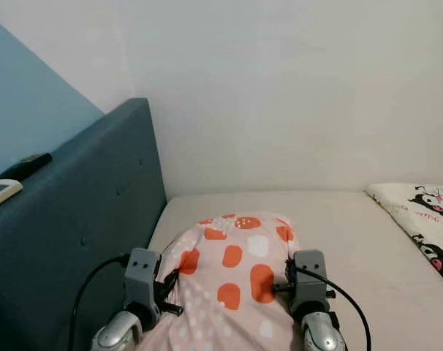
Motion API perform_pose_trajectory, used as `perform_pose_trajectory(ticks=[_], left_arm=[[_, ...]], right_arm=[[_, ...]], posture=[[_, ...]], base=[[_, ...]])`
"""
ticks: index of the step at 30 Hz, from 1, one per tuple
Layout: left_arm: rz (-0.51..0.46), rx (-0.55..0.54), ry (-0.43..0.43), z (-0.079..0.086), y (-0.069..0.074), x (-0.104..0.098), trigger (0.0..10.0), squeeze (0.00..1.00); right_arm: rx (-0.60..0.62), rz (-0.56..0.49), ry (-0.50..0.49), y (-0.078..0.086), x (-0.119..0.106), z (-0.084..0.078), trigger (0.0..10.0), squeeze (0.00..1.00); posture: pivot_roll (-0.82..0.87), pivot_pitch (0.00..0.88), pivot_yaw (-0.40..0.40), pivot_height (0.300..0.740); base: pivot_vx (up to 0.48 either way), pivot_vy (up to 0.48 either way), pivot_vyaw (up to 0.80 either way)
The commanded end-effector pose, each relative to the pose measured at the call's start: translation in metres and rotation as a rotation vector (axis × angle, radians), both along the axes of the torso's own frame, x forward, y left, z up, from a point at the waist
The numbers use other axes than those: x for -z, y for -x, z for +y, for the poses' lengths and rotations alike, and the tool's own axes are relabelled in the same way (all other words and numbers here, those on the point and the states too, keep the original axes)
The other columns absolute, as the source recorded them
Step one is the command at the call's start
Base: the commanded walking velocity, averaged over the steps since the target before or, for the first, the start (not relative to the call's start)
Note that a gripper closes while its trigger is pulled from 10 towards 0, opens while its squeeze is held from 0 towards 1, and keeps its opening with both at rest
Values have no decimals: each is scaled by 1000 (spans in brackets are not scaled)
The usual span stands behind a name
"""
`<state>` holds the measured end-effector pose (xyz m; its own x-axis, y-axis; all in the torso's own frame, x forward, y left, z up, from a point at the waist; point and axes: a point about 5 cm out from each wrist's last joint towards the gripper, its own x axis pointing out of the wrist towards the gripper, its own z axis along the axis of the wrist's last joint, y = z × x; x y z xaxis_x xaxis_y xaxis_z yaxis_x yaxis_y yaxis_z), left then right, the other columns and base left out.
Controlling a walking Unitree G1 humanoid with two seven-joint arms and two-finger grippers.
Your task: Clean up the room
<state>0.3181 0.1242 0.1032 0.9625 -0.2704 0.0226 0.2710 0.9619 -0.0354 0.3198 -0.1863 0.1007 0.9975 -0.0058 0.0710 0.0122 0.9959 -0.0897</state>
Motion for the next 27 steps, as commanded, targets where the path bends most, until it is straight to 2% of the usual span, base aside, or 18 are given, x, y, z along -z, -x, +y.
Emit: perform_pose_trajectory(ticks=[1, 10, 27], left_arm=[[-55, -14, 14, 4, -2, -9, 10000, 0], [-55, -14, 19, 5, -2, -9, 10000, 0], [-45, -27, 15, 8, -1, -6, 10000, 0]], right_arm=[[1, -28, -4, -1, -5, 0, 10000, 0], [0, -29, -5, -2, -5, 0, 10000, 0], [-10, -26, -4, -2, -5, 1, 10000, 0]], posture=[[-3, 109, 15, 740], [-3, 108, 14, 740], [-2, 101, 11, 740]], base=[[398, 0, 0], [392, 0, 0], [0, 0, 0]])
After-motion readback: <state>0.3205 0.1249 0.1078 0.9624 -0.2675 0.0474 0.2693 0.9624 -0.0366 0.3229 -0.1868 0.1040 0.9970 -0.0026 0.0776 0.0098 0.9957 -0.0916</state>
